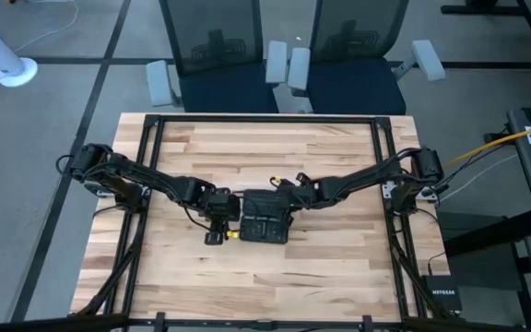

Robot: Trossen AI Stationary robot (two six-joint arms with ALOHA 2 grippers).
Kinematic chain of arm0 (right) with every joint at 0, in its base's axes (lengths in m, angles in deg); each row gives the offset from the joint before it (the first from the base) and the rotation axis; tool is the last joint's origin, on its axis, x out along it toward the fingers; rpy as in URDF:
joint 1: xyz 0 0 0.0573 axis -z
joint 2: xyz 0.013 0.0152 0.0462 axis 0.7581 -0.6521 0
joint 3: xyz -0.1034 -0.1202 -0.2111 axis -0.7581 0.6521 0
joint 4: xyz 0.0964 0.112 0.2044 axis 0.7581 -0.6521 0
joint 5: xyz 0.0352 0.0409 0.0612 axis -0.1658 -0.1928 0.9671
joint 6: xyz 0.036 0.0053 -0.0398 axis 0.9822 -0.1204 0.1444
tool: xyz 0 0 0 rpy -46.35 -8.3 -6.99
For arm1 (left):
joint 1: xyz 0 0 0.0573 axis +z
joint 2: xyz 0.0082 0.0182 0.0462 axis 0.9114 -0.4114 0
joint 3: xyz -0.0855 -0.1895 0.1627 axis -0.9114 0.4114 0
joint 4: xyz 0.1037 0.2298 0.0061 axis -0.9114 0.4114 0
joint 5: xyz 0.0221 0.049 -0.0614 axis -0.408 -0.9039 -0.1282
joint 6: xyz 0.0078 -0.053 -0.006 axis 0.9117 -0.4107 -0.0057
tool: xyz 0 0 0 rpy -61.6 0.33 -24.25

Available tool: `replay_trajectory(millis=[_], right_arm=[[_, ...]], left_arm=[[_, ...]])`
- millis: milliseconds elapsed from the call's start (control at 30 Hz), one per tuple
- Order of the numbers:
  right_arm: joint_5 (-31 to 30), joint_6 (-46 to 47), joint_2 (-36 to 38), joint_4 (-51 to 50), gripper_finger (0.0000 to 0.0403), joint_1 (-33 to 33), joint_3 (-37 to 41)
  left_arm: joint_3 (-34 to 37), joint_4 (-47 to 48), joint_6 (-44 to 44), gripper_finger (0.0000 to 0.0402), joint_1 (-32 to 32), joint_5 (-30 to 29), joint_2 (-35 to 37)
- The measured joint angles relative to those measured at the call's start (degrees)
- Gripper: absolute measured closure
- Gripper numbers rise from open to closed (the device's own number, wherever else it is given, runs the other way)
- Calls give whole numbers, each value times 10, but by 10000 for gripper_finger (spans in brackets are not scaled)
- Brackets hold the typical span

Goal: Prefit tool cases
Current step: Remove the orange socket bit from the black prefit tool case

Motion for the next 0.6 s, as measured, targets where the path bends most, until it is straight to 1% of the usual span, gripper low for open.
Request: replay_trajectory(millis=[67, 133, 200, 267, 333, 433, 500, 600], right_arm=[[-1, 0, 10, 0, 403, 4, 0], [22, 1, 19, 11, 403, 4, 0], [69, 1, 25, 48, 403, 3, 0], [136, 2, 26, 97, 403, -6, 0], [177, 6, 21, 138, 403, -24, 0], [192, 42, 4, 168, 403, -51, -1], [188, 71, -13, 168, 403, -67, 0], [176, 95, -38, 199, 403, -80, 0]], left_arm=[[0, 0, 5, 263, 0, 0, 0], [0, 0, 13, 263, 0, 0, 0], [0, 0, 15, 263, 0, 0, 0], [0, 0, 15, 263, 0, 0, 0], [0, 0, 15, 263, 0, 0, 0], [0, -2, 16, 263, 0, 0, 0], [0, -11, 16, 263, 0, 0, 0], [0, -30, 23, 263, 0, 0, 0]])
